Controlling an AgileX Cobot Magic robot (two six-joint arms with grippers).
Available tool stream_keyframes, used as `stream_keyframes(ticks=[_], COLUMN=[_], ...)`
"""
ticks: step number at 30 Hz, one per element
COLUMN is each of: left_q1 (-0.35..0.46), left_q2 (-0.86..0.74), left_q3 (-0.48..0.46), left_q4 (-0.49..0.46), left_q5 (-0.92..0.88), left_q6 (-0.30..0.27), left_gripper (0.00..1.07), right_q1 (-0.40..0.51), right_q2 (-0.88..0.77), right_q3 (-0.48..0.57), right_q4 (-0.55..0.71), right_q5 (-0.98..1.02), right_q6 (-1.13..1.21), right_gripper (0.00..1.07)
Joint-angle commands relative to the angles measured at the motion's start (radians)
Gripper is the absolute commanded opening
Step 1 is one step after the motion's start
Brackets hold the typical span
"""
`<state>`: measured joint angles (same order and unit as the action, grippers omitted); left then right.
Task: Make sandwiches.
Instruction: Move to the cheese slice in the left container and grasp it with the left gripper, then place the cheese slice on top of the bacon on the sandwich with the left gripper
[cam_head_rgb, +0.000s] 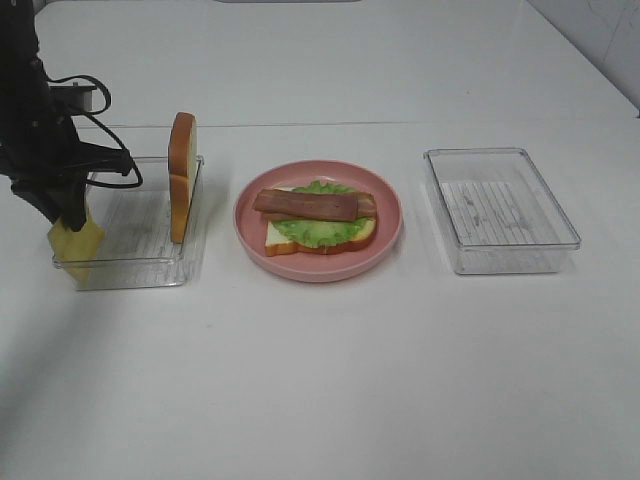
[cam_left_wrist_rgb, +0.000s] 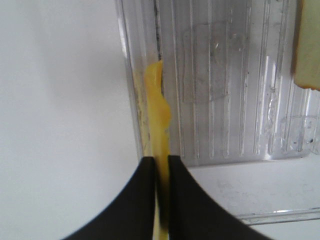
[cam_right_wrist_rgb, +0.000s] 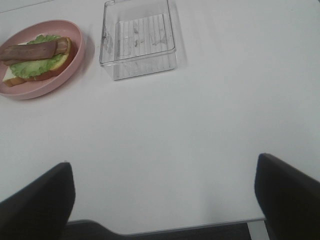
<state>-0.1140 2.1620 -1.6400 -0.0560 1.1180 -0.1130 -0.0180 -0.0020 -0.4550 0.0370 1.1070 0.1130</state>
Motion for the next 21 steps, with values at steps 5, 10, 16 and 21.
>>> stream_keyframes(ticks=[5, 10, 16, 21], left_q1=[0.000, -0.001, -0.001, -0.001], left_q2=[0.004, -0.034, -0.174, -0.270], left_q3=[0.008, 0.008, 0.008, 0.007], left_q4=[-0.002, -0.002, 0.000, -0.006], left_q5=[0.004, 0.012, 0.053, 0.060], left_q6=[0.008, 0.008, -0.033, -0.033], left_gripper=[0.00, 0.00, 0.00, 0.00], right_q1=[-0.005, -0.005, -0.005, -0.005], right_q2=[-0.033, -0.033, -0.033, -0.033], right_q3=[0.003, 0.003, 0.003, 0.003], right_q4=[0.000, 0.000, 0.000, 0.000], right_q5=[-0.011, -0.011, -0.011, -0.011], right_q6=[-0.008, -0.008, -0.008, -0.008], right_gripper=[0.93, 0.93, 0.93, 0.93])
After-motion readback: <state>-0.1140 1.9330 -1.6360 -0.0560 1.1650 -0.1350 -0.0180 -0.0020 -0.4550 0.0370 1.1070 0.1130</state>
